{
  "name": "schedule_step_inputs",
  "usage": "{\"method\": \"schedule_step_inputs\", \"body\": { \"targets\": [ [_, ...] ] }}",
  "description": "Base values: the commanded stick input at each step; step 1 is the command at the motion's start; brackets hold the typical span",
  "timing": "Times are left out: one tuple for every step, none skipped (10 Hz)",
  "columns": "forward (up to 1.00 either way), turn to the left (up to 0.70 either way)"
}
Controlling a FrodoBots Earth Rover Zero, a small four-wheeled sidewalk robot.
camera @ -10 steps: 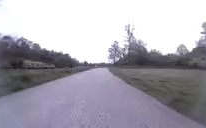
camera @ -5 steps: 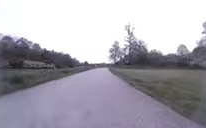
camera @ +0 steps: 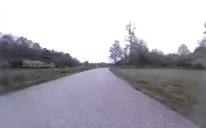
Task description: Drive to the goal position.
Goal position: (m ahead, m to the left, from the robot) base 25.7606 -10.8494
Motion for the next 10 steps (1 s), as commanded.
{"method": "schedule_step_inputs", "body": {
  "targets": [
    [1.0,0.0],
    [1.0,0.0],
    [1.0,0.0],
    [1.0,0.0],
    [1.0,0.0],
    [1.0,0.0],
    [1.0,0.0],
    [1.0,0.0],
    [1.0,0.0],
    [1.0,0.0]
  ]
}}
